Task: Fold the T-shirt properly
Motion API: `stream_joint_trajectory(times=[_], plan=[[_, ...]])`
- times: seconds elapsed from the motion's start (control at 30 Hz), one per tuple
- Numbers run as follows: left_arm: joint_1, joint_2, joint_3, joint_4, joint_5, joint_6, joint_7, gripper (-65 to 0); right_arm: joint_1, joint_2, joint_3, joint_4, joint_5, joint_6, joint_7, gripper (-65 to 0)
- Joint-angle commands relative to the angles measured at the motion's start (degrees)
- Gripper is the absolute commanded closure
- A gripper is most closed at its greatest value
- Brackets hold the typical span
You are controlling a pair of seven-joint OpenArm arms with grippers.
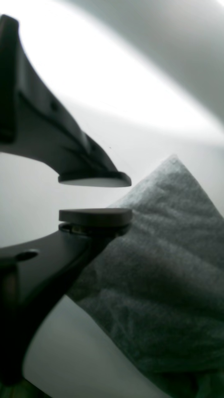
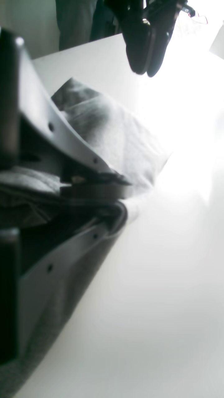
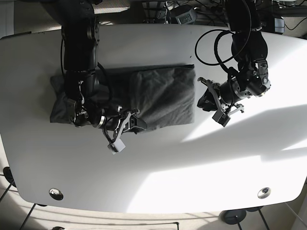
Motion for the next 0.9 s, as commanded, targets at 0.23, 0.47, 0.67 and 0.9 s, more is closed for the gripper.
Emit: stream_joint_trajectory(times=[0.23,0.47,0.67,0.9], plan=[[-1.29,0.01,1.11,1.08,-1.0,0.16,-1.1,-10.1,-0.44,1.68,3.78,1.45,1.07,0.56,2.51,-39.6],[-4.9,4.14,1.99,-2.08,-0.73,3.07,-1.1,-10.3,-6.24,5.02,14.25,14.9,1.69,0.56,0.75,-64.5],[-10.08,8.19,2.08,-16.94,-1.09,8.69,-6.82,-10.1,-8.71,9.07,35.43,16.31,1.42,0.56,-6.9,-64.7],[-9.91,9.94,9.46,-18.87,-1.09,8.69,-10.6,-9.6,-11.78,17.68,47.83,6.2,1.16,0.56,-7.69,-64.7]])
